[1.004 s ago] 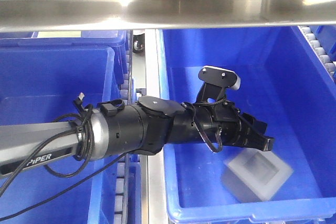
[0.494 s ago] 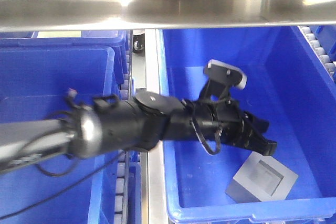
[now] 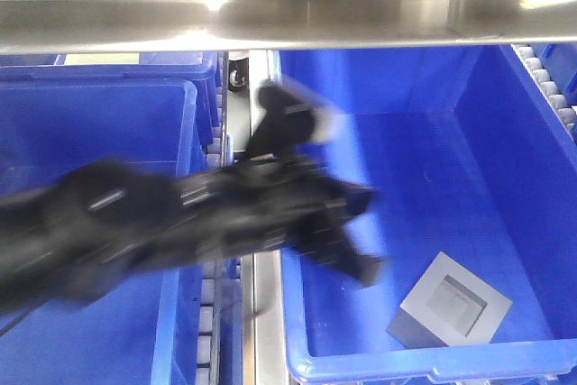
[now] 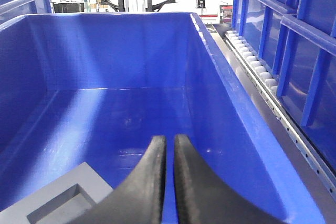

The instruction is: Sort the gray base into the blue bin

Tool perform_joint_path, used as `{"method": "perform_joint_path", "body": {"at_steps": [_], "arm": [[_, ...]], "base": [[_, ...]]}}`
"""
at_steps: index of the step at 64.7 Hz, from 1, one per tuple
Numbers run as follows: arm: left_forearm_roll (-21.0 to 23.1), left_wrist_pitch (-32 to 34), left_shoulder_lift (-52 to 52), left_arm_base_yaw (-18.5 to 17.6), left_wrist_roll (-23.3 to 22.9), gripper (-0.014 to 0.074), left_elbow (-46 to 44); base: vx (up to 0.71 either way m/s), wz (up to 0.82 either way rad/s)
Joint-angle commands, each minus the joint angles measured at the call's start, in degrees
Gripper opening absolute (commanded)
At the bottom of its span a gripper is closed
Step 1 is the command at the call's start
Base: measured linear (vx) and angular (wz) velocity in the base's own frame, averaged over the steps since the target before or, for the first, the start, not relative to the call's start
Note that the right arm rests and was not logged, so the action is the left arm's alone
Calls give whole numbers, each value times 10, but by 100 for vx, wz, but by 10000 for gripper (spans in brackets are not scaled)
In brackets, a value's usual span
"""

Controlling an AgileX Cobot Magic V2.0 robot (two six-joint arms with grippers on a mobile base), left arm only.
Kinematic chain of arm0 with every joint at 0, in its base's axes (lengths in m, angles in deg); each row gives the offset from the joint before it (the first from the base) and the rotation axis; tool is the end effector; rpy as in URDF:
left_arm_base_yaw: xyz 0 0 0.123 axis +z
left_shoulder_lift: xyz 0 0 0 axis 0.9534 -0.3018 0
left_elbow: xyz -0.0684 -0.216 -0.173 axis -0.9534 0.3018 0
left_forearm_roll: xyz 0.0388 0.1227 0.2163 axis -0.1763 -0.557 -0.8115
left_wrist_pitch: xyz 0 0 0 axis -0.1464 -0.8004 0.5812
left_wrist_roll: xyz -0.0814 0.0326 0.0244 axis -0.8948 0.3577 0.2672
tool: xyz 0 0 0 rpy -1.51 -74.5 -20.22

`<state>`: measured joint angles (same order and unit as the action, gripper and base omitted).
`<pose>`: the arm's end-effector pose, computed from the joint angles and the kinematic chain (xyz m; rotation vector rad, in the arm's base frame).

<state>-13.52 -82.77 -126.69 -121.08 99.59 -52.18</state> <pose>0.2045 -0.2498 0.3067 0.7988 1.8843 -0.7544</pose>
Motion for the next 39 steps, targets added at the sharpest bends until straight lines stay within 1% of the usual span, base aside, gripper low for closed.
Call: {"method": "perform_joint_path", "body": {"at_steps": [1,27,39], "arm": [[5,55,81,-2,-7,-3,43],[5,130,353,-2,-6,-3,253],[8,136,466,-2,-6,-3,322]], "base": [[0,0],[0,0],[0,0]]}}
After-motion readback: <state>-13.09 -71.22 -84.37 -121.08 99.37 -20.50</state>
